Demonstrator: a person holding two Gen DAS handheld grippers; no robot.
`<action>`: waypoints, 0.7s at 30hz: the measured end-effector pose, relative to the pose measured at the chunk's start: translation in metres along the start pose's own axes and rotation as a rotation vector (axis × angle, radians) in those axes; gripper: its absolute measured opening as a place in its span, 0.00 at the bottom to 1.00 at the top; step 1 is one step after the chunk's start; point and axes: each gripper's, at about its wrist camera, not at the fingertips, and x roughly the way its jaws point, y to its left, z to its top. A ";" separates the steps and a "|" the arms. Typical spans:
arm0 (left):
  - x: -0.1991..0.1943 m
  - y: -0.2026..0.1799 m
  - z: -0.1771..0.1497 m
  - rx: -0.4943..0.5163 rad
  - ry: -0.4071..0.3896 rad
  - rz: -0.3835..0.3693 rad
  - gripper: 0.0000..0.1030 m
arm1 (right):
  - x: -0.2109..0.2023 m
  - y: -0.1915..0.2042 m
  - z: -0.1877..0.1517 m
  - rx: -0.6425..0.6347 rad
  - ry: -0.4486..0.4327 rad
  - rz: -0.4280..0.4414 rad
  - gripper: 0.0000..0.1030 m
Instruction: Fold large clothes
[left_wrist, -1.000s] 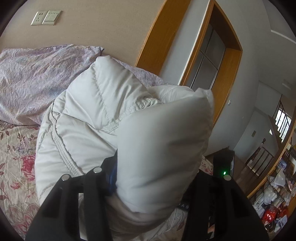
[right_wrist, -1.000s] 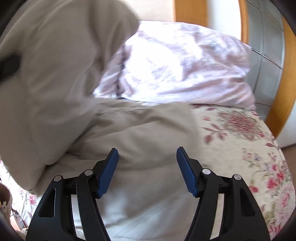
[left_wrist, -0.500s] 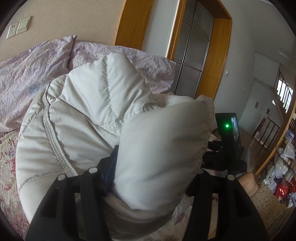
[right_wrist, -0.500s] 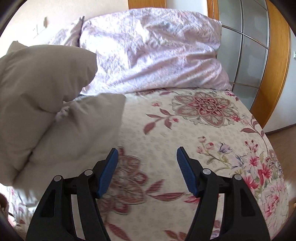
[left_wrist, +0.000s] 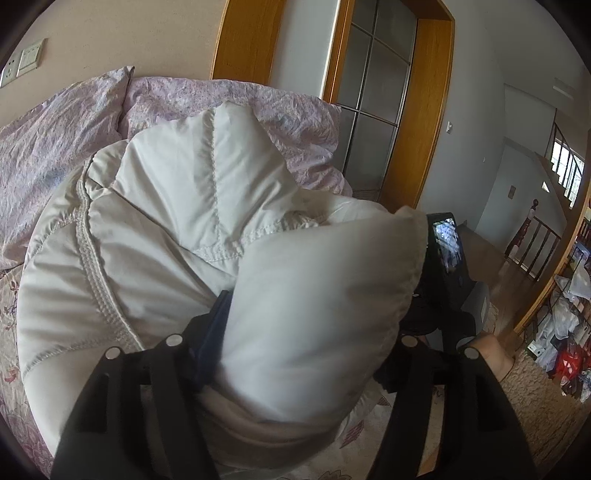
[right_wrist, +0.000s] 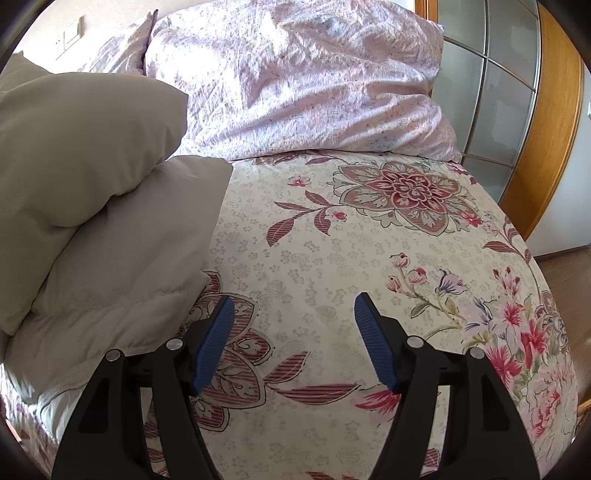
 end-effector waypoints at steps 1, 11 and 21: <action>0.001 -0.002 -0.001 0.007 0.003 0.000 0.63 | 0.001 -0.001 0.000 0.000 0.003 -0.001 0.67; 0.022 -0.014 -0.003 0.032 0.049 -0.007 0.67 | 0.007 -0.017 0.000 0.019 0.017 -0.039 0.67; 0.050 -0.026 -0.006 0.047 0.100 0.010 0.73 | 0.013 -0.030 -0.004 0.046 0.038 -0.055 0.67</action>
